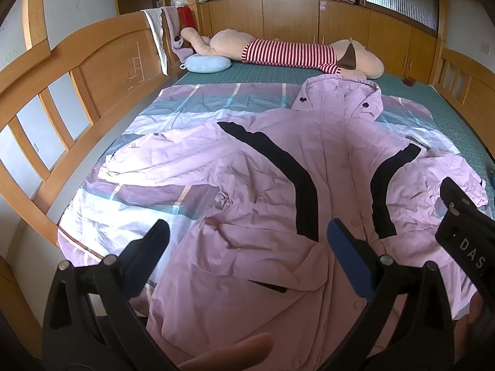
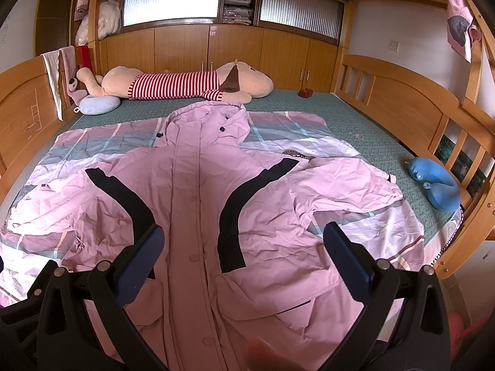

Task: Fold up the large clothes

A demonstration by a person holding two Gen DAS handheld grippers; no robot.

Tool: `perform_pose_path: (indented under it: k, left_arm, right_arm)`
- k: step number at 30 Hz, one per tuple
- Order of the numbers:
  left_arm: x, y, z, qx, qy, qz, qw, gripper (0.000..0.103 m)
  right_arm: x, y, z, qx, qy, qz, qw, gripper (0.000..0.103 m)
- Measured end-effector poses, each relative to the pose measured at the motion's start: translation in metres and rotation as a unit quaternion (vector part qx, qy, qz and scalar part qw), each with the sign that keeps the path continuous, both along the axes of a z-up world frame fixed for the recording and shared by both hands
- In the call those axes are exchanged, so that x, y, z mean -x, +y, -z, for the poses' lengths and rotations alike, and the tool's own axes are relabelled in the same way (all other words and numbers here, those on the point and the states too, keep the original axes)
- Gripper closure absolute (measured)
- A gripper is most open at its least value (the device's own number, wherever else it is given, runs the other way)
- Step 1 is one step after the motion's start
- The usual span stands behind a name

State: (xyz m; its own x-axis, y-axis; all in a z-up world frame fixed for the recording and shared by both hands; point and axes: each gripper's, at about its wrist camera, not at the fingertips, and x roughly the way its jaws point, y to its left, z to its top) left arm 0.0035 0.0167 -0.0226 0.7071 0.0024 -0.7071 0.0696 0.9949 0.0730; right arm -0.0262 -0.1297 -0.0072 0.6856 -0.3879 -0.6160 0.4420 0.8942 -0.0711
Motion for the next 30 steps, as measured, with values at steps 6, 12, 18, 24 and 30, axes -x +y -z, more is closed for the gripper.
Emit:
perform_pose_path:
  k: [6,12,18,24,30]
  left_arm:
    - [-0.005,0.0,0.006,0.004,0.01,0.003,0.9999,0.002]
    - [-0.022,-0.011,0.034,-0.016,0.036,0.007,0.9992,0.002]
    - [-0.038,-0.02,0.063,-0.056,0.058,0.003,0.9967,0.002]
    - [-0.043,-0.013,0.057,-0.022,0.023,-0.001,0.9995,0.002]
    - [-0.05,0.006,0.038,0.086,-0.018,-0.006,0.9961,0.002]
  right_arm:
    - [-0.001,0.001,0.001,-0.001,0.0,-0.001,1.0,0.001]
    - [0.0,-0.01,0.01,-0.013,-0.059,0.026,0.998,0.001]
    - [-0.002,-0.047,0.031,-0.023,-0.08,0.096,0.992,0.001]
    - [0.001,-0.067,0.029,0.016,-0.122,0.084,0.989,0.001]
    - [0.002,-0.069,0.008,0.09,-0.165,0.107,0.976,0.001]
